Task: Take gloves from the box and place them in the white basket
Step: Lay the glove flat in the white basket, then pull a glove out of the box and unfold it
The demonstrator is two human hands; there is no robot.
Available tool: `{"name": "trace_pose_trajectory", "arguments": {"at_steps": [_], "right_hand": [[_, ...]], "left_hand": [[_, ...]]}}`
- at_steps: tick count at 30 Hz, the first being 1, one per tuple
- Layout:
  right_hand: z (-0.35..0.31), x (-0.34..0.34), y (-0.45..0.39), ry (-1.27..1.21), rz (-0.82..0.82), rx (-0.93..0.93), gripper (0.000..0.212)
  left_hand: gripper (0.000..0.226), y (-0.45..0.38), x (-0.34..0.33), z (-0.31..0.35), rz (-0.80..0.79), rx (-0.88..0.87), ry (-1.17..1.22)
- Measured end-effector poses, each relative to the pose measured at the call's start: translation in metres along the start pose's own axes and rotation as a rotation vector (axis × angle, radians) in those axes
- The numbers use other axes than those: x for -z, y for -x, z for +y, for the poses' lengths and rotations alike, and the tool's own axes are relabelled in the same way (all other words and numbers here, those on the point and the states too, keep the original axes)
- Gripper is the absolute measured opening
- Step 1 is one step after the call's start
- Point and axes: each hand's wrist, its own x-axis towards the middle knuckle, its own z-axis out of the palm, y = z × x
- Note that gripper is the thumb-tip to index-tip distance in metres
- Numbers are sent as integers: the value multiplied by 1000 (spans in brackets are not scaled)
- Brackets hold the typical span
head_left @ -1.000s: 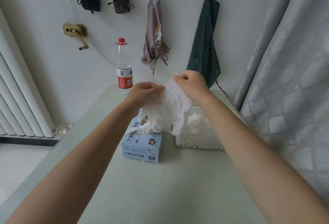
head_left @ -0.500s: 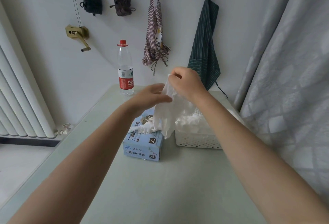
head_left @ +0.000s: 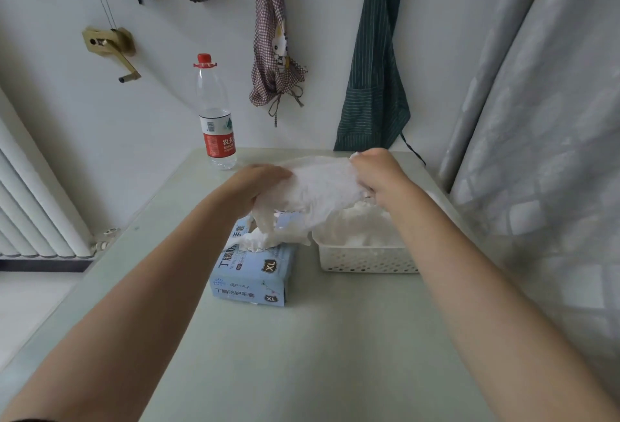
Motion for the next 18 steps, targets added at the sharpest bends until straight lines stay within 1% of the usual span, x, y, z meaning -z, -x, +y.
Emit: {"name": "trace_pose_trajectory", "arguments": {"at_steps": [2, 3, 4, 7, 9, 11, 12, 13, 14, 15, 16, 18], "right_hand": [[9, 4, -4, -216, -65, -189, 15], [19, 10, -10, -250, -67, -246, 7], [30, 14, -15, -248, -65, -268, 6], [67, 32, -26, -115, -8, -239, 10], [88, 46, -31, 40, 37, -198, 15], [101, 56, -33, 184, 69, -137, 13], [106, 61, -34, 244, 83, -101, 17], [106, 65, -33, 308, 93, -64, 21], [107, 67, -32, 357, 105, -29, 22], [108, 69, -31, 401, 117, 1, 21], [109, 70, -31, 444, 130, 24, 19], [113, 72, -32, 560, 172, 68, 19]], "left_hand": [[11, -10, -6, 14, 81, -75, -232], [9, -18, -17, 20, 97, -95, -352], [9, -23, -25, 24, 96, -109, -447], [20, -47, -60, 18, 28, -140, -726], [20, -59, -79, 6, 41, -202, -945], [25, -65, -94, -5, 98, -287, -1116], [25, -65, -102, -9, 118, -364, -1136], [21, -64, -110, -13, 110, -459, -1107], [18, -62, -118, -16, 64, -541, -1055], [21, -58, -126, -19, -3, -598, -1000], [28, -56, -134, -24, -81, -613, -960], [38, -52, -152, -35, -219, -552, -988]]}}
